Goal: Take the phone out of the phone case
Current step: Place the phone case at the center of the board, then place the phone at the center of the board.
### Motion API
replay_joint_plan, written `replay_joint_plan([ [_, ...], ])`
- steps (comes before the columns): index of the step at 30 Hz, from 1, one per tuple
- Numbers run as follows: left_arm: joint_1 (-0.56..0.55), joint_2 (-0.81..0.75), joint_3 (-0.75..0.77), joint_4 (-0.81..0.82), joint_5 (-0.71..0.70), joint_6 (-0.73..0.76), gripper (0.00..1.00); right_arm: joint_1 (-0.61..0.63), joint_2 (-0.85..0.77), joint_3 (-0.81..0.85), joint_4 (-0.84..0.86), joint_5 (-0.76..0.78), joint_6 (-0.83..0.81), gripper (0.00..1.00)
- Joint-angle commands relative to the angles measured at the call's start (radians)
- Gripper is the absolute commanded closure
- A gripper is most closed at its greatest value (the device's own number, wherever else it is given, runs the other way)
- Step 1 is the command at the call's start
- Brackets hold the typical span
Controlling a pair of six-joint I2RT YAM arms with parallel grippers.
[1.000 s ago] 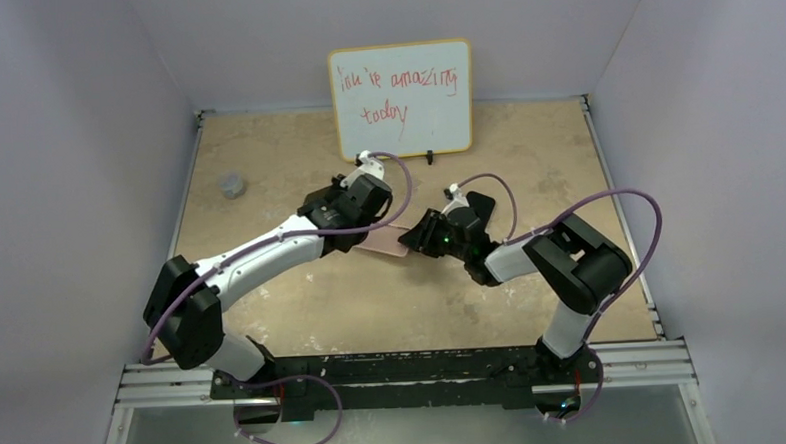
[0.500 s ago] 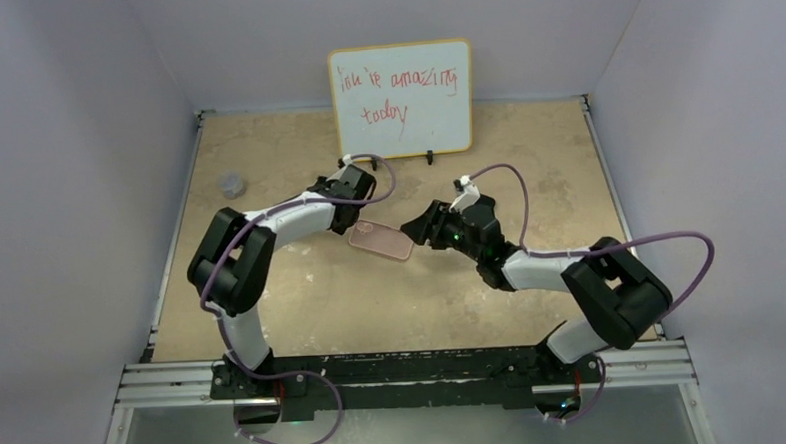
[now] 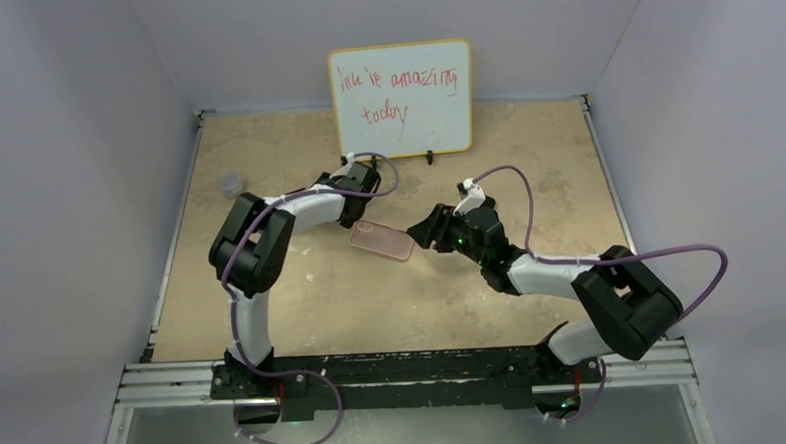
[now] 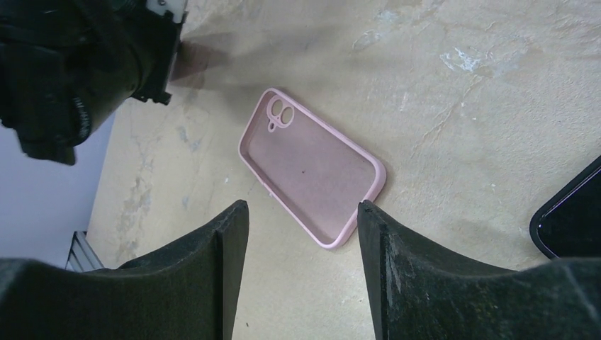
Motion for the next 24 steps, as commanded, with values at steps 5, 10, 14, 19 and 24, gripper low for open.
replay_joint_plan([
  [5, 0.012, 0.110, 0.090, 0.006, 0.039, 0.000, 0.77, -0.001, -0.055, -0.004, -0.053, 0.032, -0.072, 0.40],
  [10, 0.014, 0.133, 0.085, -0.001, 0.074, -0.007, 0.63, -0.001, -0.072, 0.007, -0.097, 0.032, -0.107, 0.39],
  [14, 0.014, 0.134, 0.089, -0.035, 0.107, -0.024, 0.56, -0.001, -0.077, 0.012, -0.114, 0.030, -0.118, 0.39],
  [19, 0.013, 0.112, 0.073, -0.124, 0.152, -0.086, 0.51, -0.001, -0.098, 0.012, -0.149, 0.032, -0.138, 0.39],
  [24, 0.007, 0.050, 0.054, -0.182, 0.262, -0.141, 0.45, -0.002, -0.118, 0.034, -0.206, 0.030, -0.183, 0.38],
])
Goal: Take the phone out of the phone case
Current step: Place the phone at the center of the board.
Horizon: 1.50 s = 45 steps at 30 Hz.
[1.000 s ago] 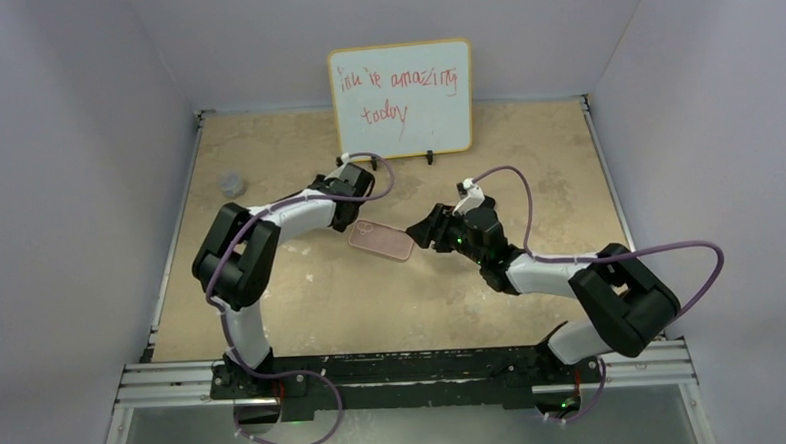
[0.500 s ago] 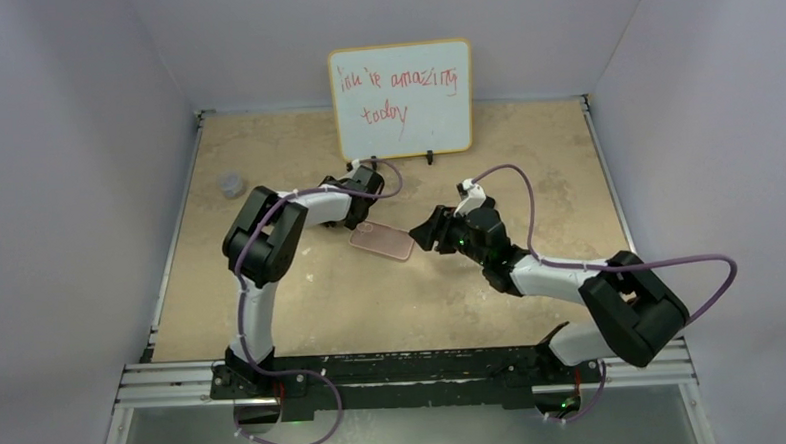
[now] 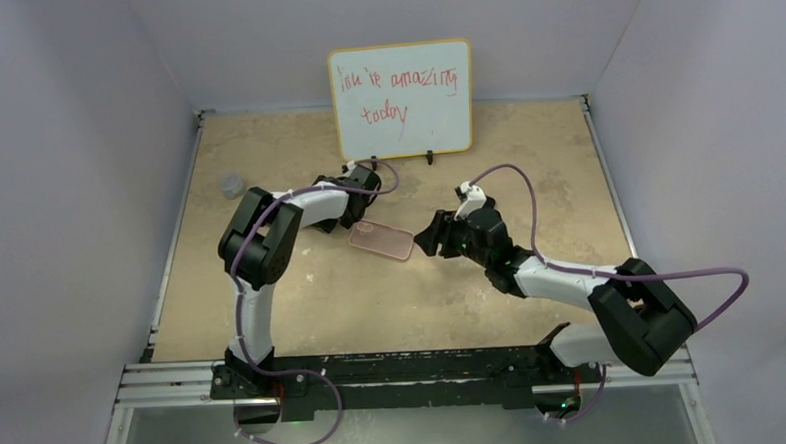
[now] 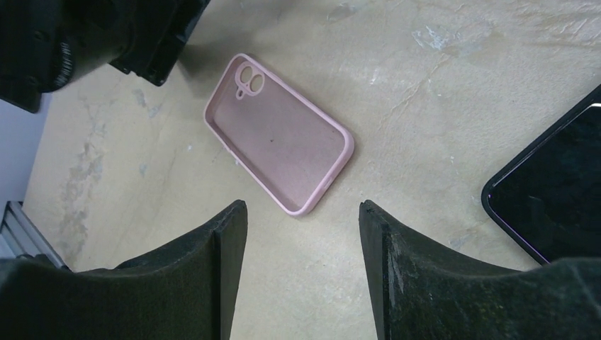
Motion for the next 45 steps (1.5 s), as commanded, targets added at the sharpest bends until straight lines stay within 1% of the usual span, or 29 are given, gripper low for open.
replay_joint_plan([
  [1, -0.001, -0.066, -0.018, -0.066, 0.184, -0.066, 0.44, -0.001, -0.025, 0.038, -0.049, 0.023, -0.057, 0.39],
  [4, -0.001, -0.071, -0.011, -0.072, 0.227, -0.073, 0.41, -0.001, -0.020, 0.048, -0.068, 0.009, -0.072, 0.38],
  [7, 0.002, -0.081, -0.007, -0.067, 0.234, -0.069, 0.37, 0.000, -0.022, 0.059, -0.096, -0.003, -0.095, 0.38],
  [10, 0.012, -0.090, -0.004, -0.045, 0.250, -0.055, 0.36, 0.000, -0.021, 0.083, -0.145, -0.008, -0.132, 0.38],
  [18, 0.055, -0.066, 0.049, 0.015, 0.259, -0.026, 0.36, 0.000, -0.038, 0.121, -0.223, -0.011, -0.179, 0.37],
  [22, 0.064, -0.092, 0.050, 0.028, 0.265, -0.031, 0.36, 0.000, -0.040, 0.134, -0.244, -0.004, -0.188, 0.37],
  [26, 0.101, -0.095, 0.063, 0.053, 0.283, -0.039, 0.36, 0.000, -0.032, 0.149, -0.252, -0.006, -0.193, 0.37],
  [32, 0.176, -0.081, 0.091, 0.073, 0.356, -0.063, 0.36, 0.001, -0.028, 0.153, -0.257, -0.007, -0.193, 0.37],
  [37, 0.198, -0.090, 0.101, 0.079, 0.389, -0.073, 0.36, 0.001, -0.035, 0.156, -0.272, 0.006, -0.198, 0.36],
  [41, 0.199, -0.144, 0.100, 0.073, 0.421, -0.081, 0.36, 0.001, -0.051, 0.168, -0.303, 0.029, -0.207, 0.36],
  [44, 0.199, -0.248, 0.072, 0.093, 0.504, -0.078, 0.36, 0.001, -0.065, 0.184, -0.379, 0.081, -0.204, 0.32],
  [45, 0.199, -0.288, 0.066, 0.093, 0.527, -0.079, 0.36, 0.000, -0.072, 0.189, -0.401, 0.124, -0.203, 0.31],
])
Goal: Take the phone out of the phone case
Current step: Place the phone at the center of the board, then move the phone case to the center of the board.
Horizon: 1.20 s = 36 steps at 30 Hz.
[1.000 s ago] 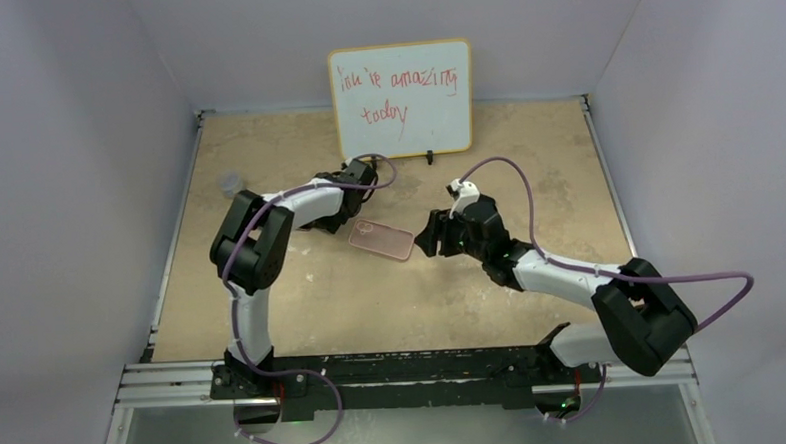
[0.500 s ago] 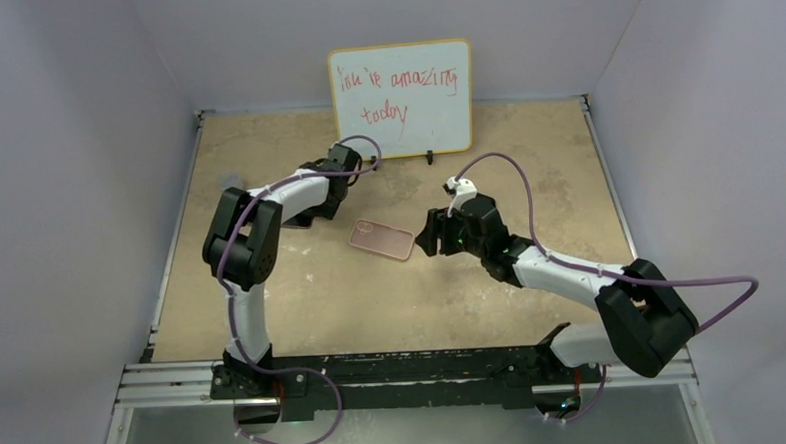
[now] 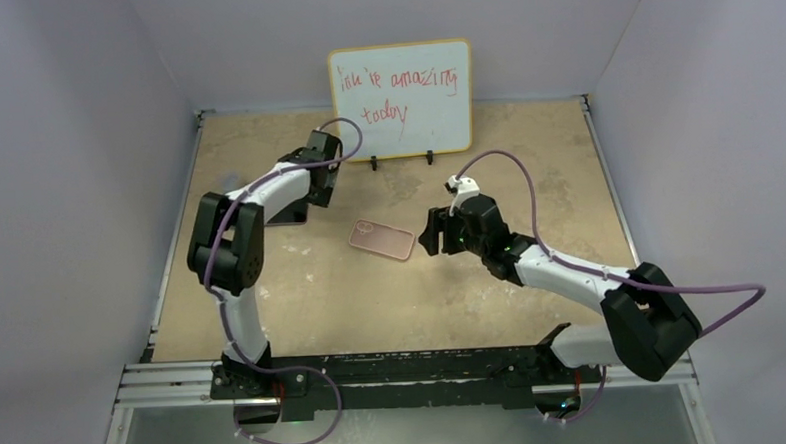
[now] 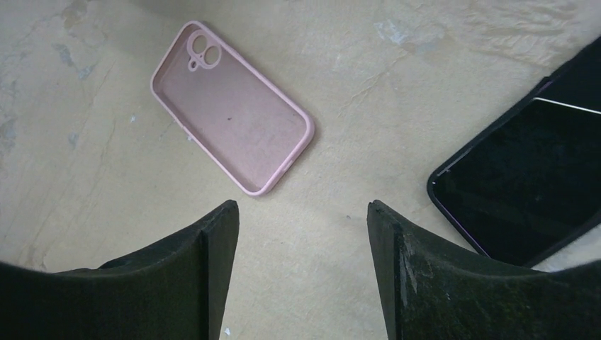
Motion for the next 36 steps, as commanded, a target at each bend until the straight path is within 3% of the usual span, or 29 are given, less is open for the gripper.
replay_joint_plan([
  [1, 0.002, -0.225, -0.008, 0.038, 0.122, -0.022, 0.36, 0.000, -0.053, 0.061, -0.114, 0.152, -0.017, 0.29],
  [8, 0.002, -0.569, -0.095, 0.056, 0.190, -0.047, 0.35, -0.002, -0.053, 0.100, -0.209, 0.269, -0.035, 0.22],
  [20, 0.002, -1.122, -0.423, 0.092, 0.249, -0.131, 0.20, 0.001, 0.141, 0.309, -0.282, 0.182, -0.265, 0.18],
  [25, 0.001, -1.218, -0.499, 0.103, 0.303, -0.151, 0.17, 0.000, 0.272, 0.439, -0.384, 0.206, -0.203, 0.18],
  [31, -0.014, -1.242, -0.549, 0.138, 0.319, -0.150, 0.15, 0.049, 0.424, 0.572, -0.375, 0.063, -0.355, 0.16],
  [36, -0.075, -1.256, -0.551, 0.127, 0.254, -0.135, 0.14, 0.059, 0.570, 0.716, -0.435, -0.005, -0.408, 0.31],
])
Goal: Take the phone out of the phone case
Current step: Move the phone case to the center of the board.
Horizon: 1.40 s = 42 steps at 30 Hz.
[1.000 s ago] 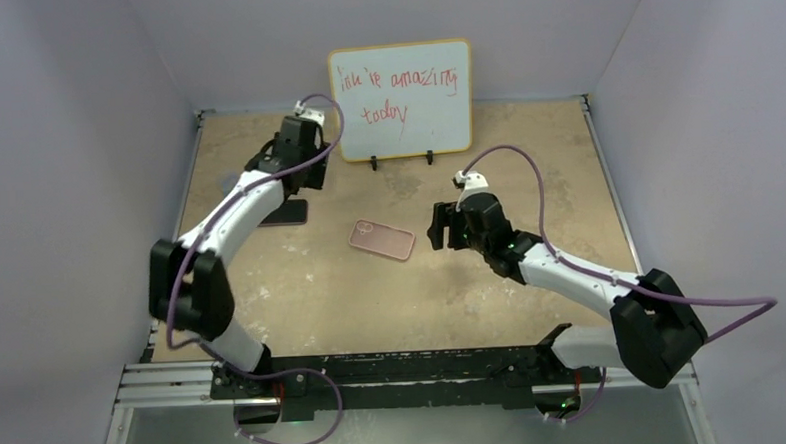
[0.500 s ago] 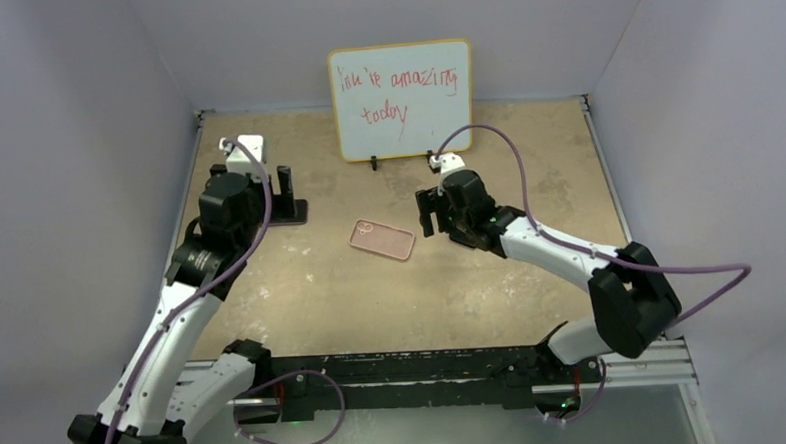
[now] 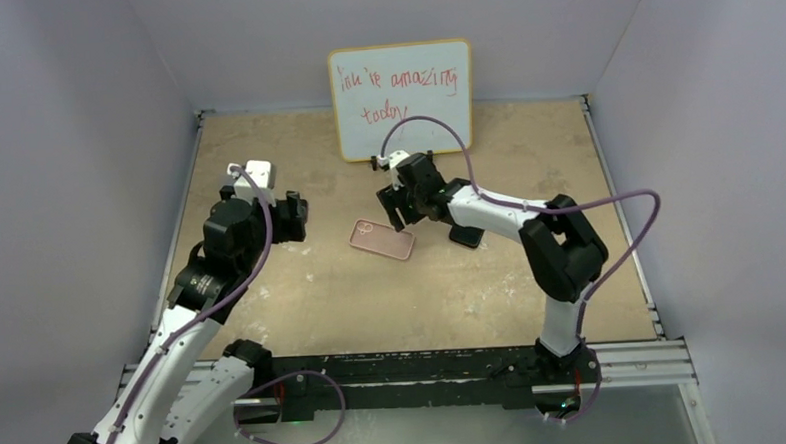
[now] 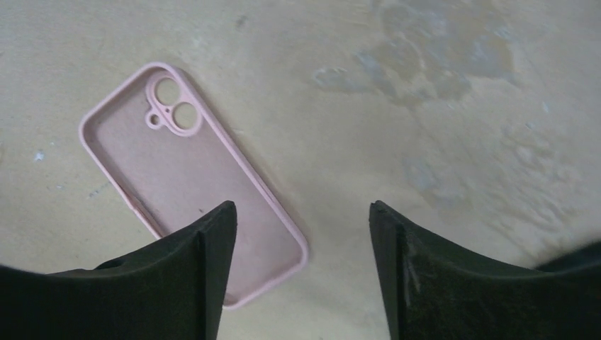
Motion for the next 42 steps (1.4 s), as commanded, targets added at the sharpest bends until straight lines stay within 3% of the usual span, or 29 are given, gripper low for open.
replay_joint_plan([
  [1, -0.046, -0.025, -0.003, 0.043, -0.037, -0.001, 0.14, 0.013, 0.079, 0.110, -0.062, -0.086, -0.084, 0.35],
  [7, -0.061, -0.041, -0.004, 0.043, -0.050, 0.004, 0.14, 0.047, 0.163, 0.195, -0.117, -0.188, -0.148, 0.49],
  [14, -0.069, -0.043, -0.008, 0.043, -0.050, 0.009, 0.14, 0.062, 0.236, 0.242, -0.159, -0.168, -0.140, 0.73],
  [20, -0.069, -0.044, -0.008, 0.041, -0.056, 0.010, 0.14, 0.030, 0.209, 0.220, -0.114, 0.013, -0.067, 1.00],
  [29, -0.069, -0.046, -0.008, 0.039, -0.066, 0.009, 0.14, -0.021, 0.162, 0.195, -0.141, 0.335, 0.131, 1.00],
  [33, -0.079, -0.046, -0.007, 0.031, -0.069, 0.006, 0.14, -0.059, 0.141, 0.173, -0.112, 0.374, 0.162, 1.00],
  [38, -0.080, -0.043, -0.004, 0.028, -0.085, 0.005, 0.14, -0.078, 0.188, 0.263, -0.190, 0.394, 0.236, 1.00],
  [40, -0.081, -0.049, -0.008, 0.027, -0.076, 0.003, 0.14, -0.078, 0.194, 0.263, -0.204, 0.386, 0.274, 0.90],
  [42, -0.083, -0.047, -0.008, 0.030, -0.075, 0.004, 0.13, -0.078, 0.166, 0.233, -0.188, 0.376, 0.309, 0.72],
])
